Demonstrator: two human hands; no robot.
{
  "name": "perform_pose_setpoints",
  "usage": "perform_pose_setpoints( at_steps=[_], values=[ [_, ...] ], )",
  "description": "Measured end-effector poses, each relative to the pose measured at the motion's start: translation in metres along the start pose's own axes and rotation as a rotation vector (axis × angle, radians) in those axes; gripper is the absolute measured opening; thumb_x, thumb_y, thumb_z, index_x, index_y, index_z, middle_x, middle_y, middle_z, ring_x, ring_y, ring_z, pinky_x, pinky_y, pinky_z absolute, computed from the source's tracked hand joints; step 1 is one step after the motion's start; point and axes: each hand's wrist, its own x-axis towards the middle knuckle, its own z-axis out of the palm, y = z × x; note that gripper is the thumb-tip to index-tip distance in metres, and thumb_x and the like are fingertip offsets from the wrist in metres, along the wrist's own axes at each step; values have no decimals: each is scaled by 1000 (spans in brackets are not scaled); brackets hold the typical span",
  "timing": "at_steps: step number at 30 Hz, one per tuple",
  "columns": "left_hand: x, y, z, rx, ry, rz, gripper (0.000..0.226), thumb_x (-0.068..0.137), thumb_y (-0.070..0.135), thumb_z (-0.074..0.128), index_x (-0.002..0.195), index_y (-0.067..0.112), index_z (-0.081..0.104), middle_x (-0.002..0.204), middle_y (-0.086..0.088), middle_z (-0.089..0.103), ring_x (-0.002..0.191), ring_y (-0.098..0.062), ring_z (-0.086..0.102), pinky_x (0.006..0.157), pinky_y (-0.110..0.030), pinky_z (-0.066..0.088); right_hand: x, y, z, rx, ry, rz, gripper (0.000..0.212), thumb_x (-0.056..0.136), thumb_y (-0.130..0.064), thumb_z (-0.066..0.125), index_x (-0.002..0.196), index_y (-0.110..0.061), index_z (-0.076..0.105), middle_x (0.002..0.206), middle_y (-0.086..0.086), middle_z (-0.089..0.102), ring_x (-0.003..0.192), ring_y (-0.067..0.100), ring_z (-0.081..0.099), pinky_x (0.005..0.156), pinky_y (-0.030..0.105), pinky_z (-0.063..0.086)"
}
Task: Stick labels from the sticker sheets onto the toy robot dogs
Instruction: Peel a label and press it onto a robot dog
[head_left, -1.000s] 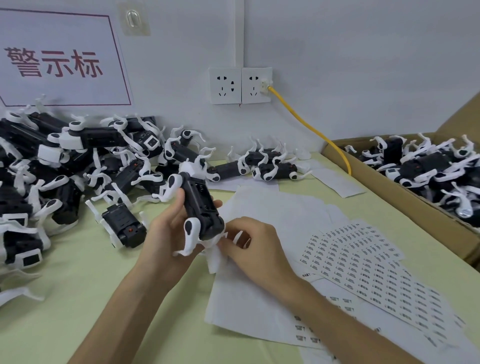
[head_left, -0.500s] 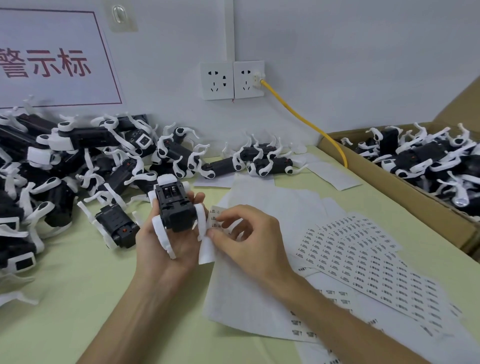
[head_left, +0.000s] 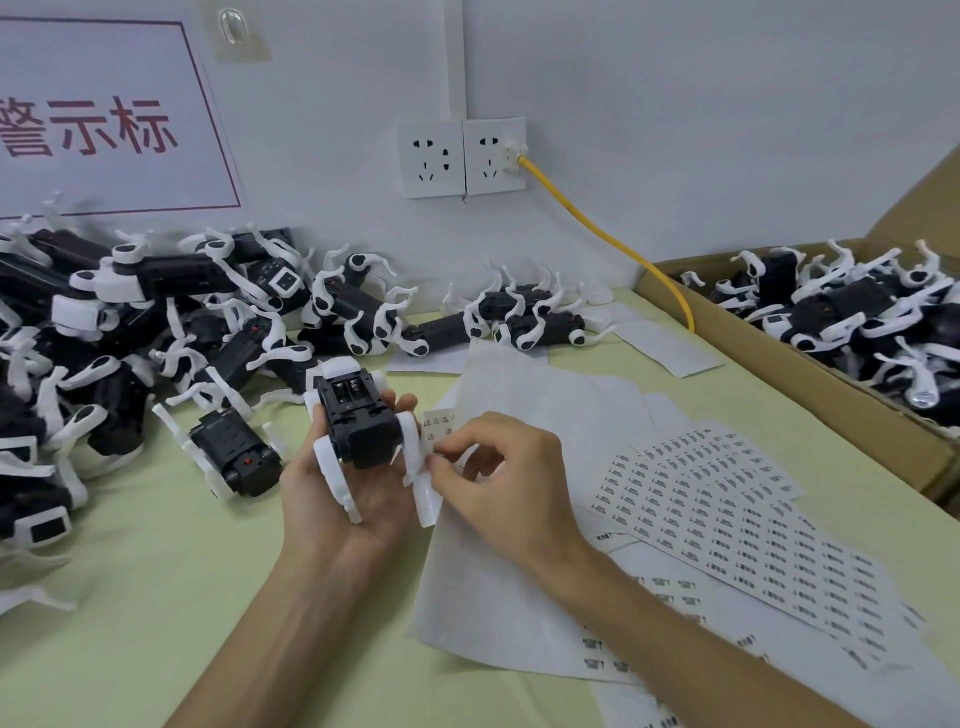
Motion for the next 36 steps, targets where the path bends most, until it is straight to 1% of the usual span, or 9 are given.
perform_pose_setpoints(
  at_steps=[8, 10, 13, 19, 23, 26, 28, 32, 36],
  values=[
    [3, 2, -4, 71, -174, -48, 55, 111, 48, 35, 103, 15, 78, 111, 2, 73, 81, -19, 63, 80, -32, 45, 0, 0, -2, 35, -34, 69, 15, 77, -11, 76, 65, -20, 72, 69, -11, 69, 57, 14, 61, 57, 14, 42],
    [1, 2, 0, 71, -123, -42, 51, 109, 48, 40, 100, 14, 78, 105, 0, 73, 75, -20, 64, 79, -33, 47, 1, 0, -4, 67, -65, 99, 17, 80, -9, 77, 66, -19, 72, 70, -11, 70, 56, 12, 61, 58, 14, 43],
    [-3, 1, 7, 34, -25, -3, 46, 104, 50, 53, 98, 12, 78, 102, -2, 72, 81, -20, 68, 92, -37, 51, 3, -3, -6, 99, -110, 151, 17, 84, -7, 77, 69, -16, 73, 73, -10, 72, 57, 10, 62, 59, 15, 44],
    [-4, 0, 14, 59, 2, 31, 53, 107, 48, 41, 91, 15, 79, 97, 1, 71, 75, -16, 62, 75, -30, 52, 4, -5, -8, 127, -153, 189, 15, 85, -8, 76, 78, -21, 75, 78, -13, 74, 58, 6, 62, 60, 14, 44],
    [-5, -1, 16, 41, 9, 30, 49, 105, 50, 47, 94, 14, 78, 95, -3, 69, 69, -20, 62, 75, -40, 57, 2, -4, -5, 72, -136, 171, 15, 81, -12, 80, 78, -25, 75, 77, -16, 73, 56, 8, 61, 59, 11, 41],
    [-5, -2, 18, 68, 49, 37, 47, 103, 53, 51, 93, 16, 79, 97, 1, 70, 71, -17, 59, 87, -31, 51, 4, -4, -6, 105, -140, 211, 14, 84, -13, 79, 75, -24, 75, 74, -15, 73, 57, 14, 64, 58, 16, 45],
    [-6, -1, 18, 51, 76, 33, 48, 100, 55, 55, 96, 14, 79, 97, -1, 69, 72, -18, 62, 95, -32, 47, 6, -4, -8, 140, -156, 244, 17, 88, -13, 76, 74, -23, 75, 74, -10, 74, 61, 19, 68, 61, 27, 53],
    [-5, 1, 17, 84, 89, 49, 50, 102, 54, 51, 98, 12, 78, 99, -5, 70, 78, -24, 70, 76, -43, 59, 9, -1, -9, 168, -125, 311, 21, 89, -7, 73, 73, -20, 74, 69, -5, 72, 54, 16, 68, 58, 21, 52],
    [-5, 17, 20, 237, 213, 150, 50, 99, 53, 53, 94, 12, 82, 102, -10, 75, 82, -23, 70, 66, -31, 56, 13, 3, -12, 194, -32, 376, 14, 91, -14, 74, 78, -16, 72, 68, -2, 70, 52, 16, 67, 54, 25, 50]
  ],
)
